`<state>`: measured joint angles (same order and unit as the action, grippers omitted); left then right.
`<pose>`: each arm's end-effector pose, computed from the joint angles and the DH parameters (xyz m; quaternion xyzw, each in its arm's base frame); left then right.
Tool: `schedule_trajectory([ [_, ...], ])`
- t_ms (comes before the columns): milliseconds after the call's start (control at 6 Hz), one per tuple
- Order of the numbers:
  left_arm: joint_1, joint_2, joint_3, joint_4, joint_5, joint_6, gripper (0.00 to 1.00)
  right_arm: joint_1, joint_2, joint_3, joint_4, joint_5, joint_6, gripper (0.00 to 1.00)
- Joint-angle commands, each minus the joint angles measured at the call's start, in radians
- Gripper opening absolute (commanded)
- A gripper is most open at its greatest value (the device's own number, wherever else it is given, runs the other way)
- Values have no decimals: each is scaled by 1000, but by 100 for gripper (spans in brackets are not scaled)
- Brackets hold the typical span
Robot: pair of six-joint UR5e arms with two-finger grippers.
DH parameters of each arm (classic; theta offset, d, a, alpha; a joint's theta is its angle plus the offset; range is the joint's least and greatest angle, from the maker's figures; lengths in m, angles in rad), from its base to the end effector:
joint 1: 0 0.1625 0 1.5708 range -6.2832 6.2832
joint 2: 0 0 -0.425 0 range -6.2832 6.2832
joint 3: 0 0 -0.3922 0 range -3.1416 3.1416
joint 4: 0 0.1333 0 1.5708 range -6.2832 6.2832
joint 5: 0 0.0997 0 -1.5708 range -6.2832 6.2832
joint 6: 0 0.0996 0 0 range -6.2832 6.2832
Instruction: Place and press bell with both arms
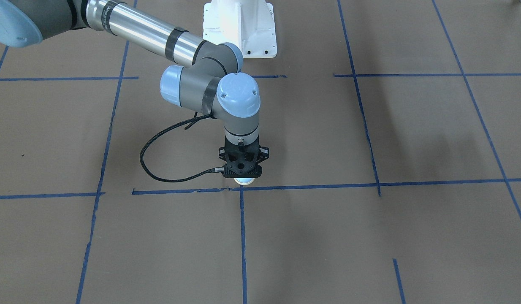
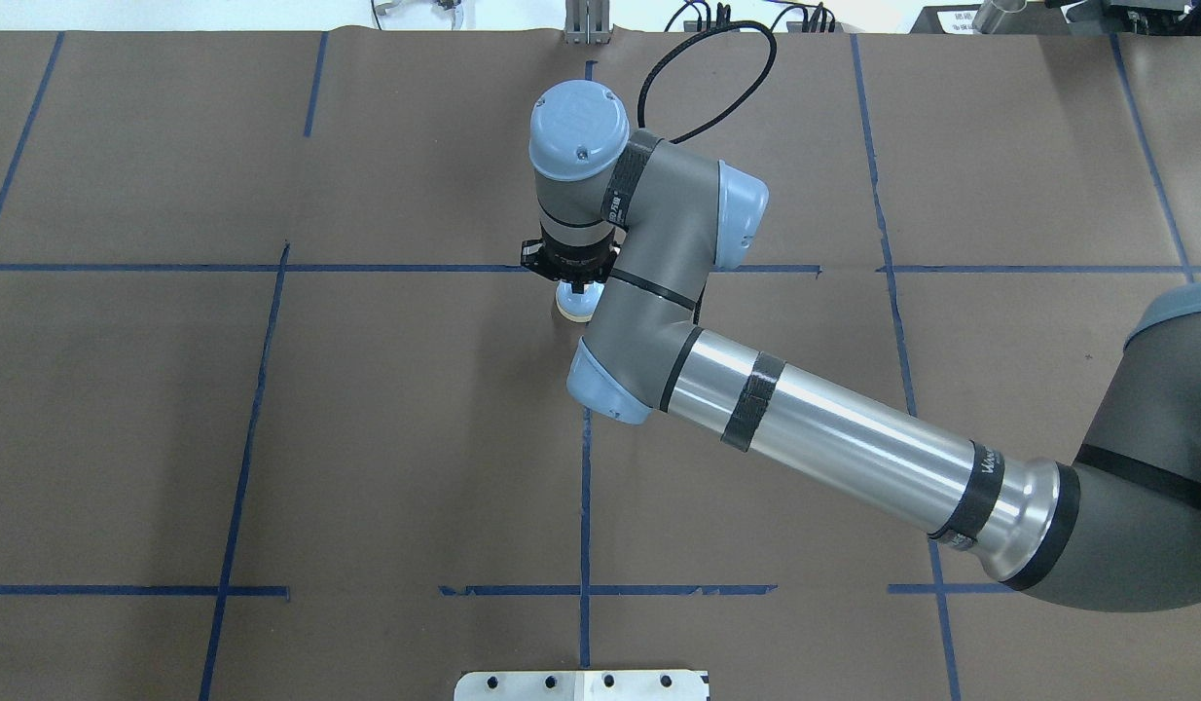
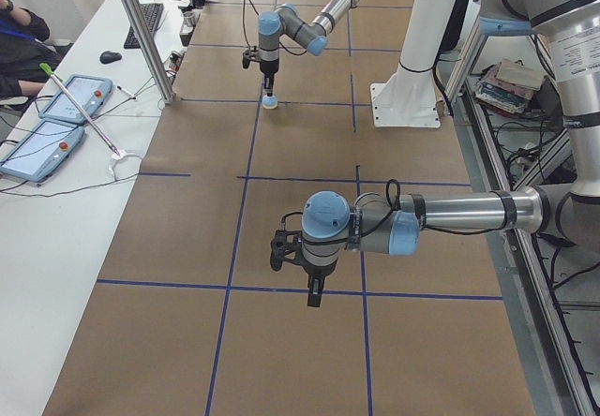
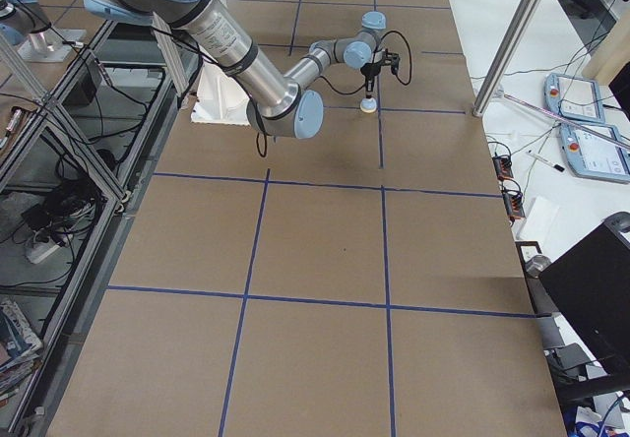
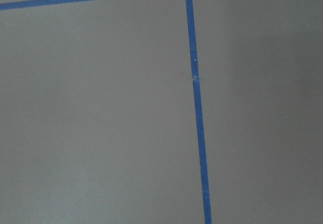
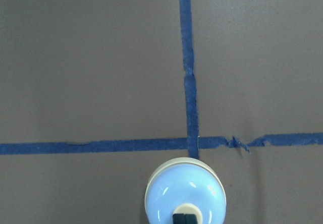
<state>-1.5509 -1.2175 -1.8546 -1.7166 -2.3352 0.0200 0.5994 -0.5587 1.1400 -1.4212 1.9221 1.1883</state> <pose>-0.0574 -0.3503 0.6526 0.0354 0.3727 0.0327 0.9267 -0.6252 -0.5471 0.1755 0.0220 -0.3873 0.0375 0.9210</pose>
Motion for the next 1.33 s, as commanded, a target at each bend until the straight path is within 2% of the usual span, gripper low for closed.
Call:
schedule_trajectory([
  [0, 0, 1, 0, 0, -1, 0, 100, -9, -12, -3, -1, -5, -1, 2],
  [333, -2, 1, 0, 0, -1, 0, 100, 11, 0, 13, -1, 11, -1, 3],
  [500, -2, 1, 0, 0, -1, 0, 100, 51, 0, 53, -8, 76, -1, 3],
  [667, -2, 1, 2, 0, 0, 0, 100, 87, 0, 108, -65, 115, -1, 10],
  [833, -2, 1, 11, 0, 0, 0, 100, 136, -7, 124, -105, 170, -1, 60],
  [1000, -2, 1, 11, 0, 0, 0, 100, 190, -44, 133, -116, 198, -21, 100],
  [1167, 0, 1, 11, 0, 0, 0, 100, 265, -135, 185, -117, 278, -147, 100],
])
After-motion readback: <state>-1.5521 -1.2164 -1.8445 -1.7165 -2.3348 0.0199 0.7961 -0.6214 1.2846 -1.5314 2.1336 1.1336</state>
